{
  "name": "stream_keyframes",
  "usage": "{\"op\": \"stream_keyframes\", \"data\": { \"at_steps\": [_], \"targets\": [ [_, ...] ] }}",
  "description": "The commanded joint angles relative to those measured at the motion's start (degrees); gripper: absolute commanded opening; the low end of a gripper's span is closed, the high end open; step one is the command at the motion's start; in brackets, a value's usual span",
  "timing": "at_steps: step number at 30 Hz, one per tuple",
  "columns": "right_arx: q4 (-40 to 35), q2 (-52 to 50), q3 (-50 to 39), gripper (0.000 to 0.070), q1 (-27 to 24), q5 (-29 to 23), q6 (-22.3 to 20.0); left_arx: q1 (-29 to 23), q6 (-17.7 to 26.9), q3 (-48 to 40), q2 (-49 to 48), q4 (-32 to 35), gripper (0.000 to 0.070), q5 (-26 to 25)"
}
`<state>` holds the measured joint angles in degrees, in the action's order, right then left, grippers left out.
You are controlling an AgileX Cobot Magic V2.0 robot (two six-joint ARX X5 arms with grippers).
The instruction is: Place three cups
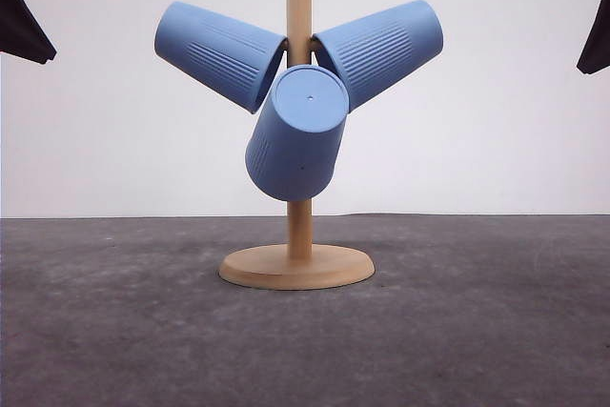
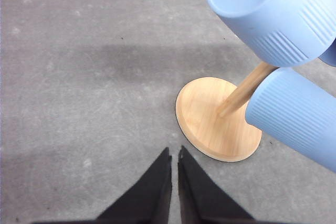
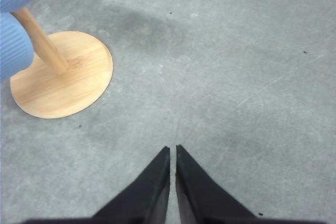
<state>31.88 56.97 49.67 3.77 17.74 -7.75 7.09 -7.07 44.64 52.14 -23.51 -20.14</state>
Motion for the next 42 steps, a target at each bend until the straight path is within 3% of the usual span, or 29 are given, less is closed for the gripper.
{"op": "stream_keyframes", "data": {
  "at_steps": [1, 7, 12, 17, 21, 25, 28, 31, 42],
  "targets": [
    [-0.6, 0.2, 0.7, 0.0016, 0.1, -0.2, -0.6, 0.0, 0.4, 0.7, 0.3, 0.8, 0.0, -0.4],
    [-0.6, 0.2, 0.7, 0.0015, 0.1, -0.2, -0.6, 0.0, 0.4, 0.7, 0.3, 0.8, 0.0, -0.4],
    [-0.6, 0.2, 0.7, 0.0016, 0.1, -0.2, -0.6, -1.2, 4.5, -1.0, -3.3, 1.4, 0.0, 0.6],
    [-0.6, 0.2, 0.7, 0.0016, 0.1, -0.1, -0.6, -4.3, 5.0, -14.9, -15.1, 15.0, 0.0, 2.2],
    [-0.6, 0.2, 0.7, 0.0015, 0.1, -0.1, -0.6, -6.3, 5.0, -27.5, -28.2, 23.3, 0.0, 7.2],
    [-0.6, 0.2, 0.7, 0.0016, 0.1, -0.1, -0.6, -6.9, 5.0, -35.9, -40.5, 22.5, 0.0, 15.0],
    [-0.6, 0.2, 0.7, 0.0016, 0.1, -0.1, -0.6, -7.3, 5.0, -39.6, -47.2, 20.9, 0.0, 18.2],
    [-0.6, 0.2, 0.7, 0.0016, 0.1, -0.1, -0.6, -7.4, 5.2, -42.1, -51.6, 19.5, 0.0, 19.3],
    [-0.6, 0.2, 0.7, 0.0015, 0.1, 0.0, -0.6, -6.1, 4.5, -43.9, -52.0, 19.2, 0.0, 20.0]
  ]
}}
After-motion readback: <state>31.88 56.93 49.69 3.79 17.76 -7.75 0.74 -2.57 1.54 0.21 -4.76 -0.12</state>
